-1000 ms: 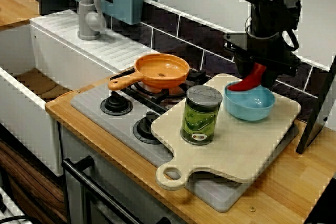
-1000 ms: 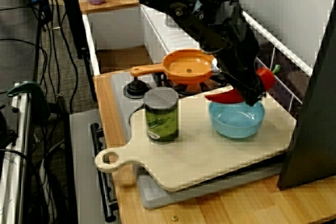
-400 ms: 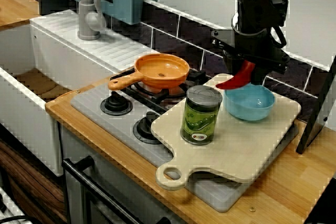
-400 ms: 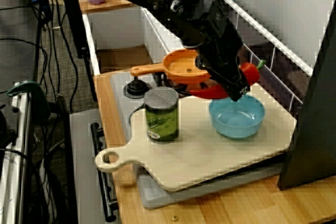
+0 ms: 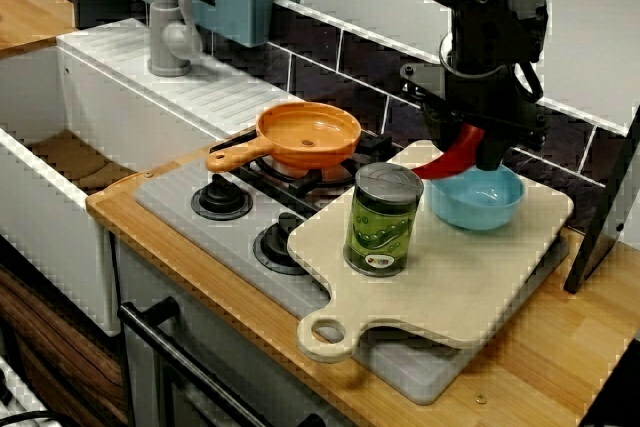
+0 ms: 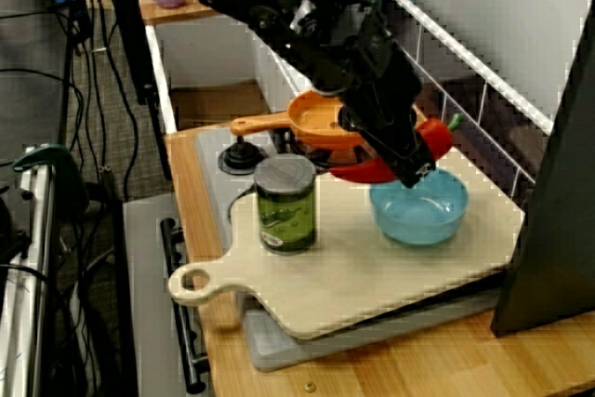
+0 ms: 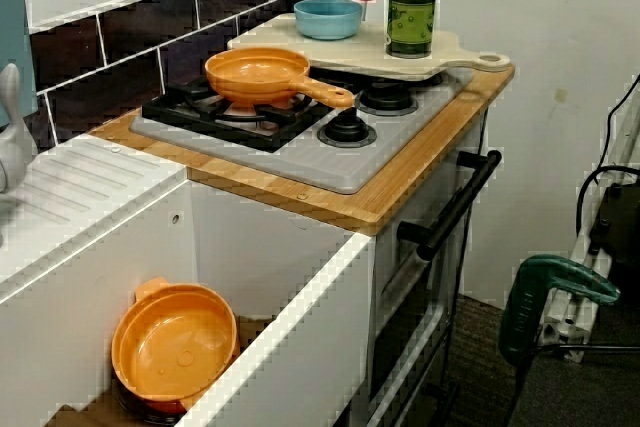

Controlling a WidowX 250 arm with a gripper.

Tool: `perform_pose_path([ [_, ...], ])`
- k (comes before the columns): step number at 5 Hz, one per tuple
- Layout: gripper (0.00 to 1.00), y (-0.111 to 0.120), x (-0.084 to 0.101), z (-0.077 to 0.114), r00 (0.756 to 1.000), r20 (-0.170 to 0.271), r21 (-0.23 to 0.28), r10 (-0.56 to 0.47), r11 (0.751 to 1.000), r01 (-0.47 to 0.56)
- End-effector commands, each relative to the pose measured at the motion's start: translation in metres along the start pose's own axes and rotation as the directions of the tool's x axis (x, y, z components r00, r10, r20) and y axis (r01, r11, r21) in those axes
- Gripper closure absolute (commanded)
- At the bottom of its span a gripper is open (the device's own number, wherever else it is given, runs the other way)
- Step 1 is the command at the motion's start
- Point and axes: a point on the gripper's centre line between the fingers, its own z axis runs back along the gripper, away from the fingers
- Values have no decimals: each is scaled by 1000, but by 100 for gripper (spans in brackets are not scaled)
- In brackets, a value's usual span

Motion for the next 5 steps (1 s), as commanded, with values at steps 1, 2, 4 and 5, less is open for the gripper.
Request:
perform_pose_path([
  [1, 100, -7, 5, 22, 998, 61, -34, 8, 999, -6],
  [2, 100, -10, 6, 17, 998, 57, -22, 10, 1000, -8],
  [4, 0, -9, 11, 9, 999, 41, -6, 8, 1000, -7],
  [5, 0, -3, 18, 11, 999, 37, -6, 24, 1000, -24],
])
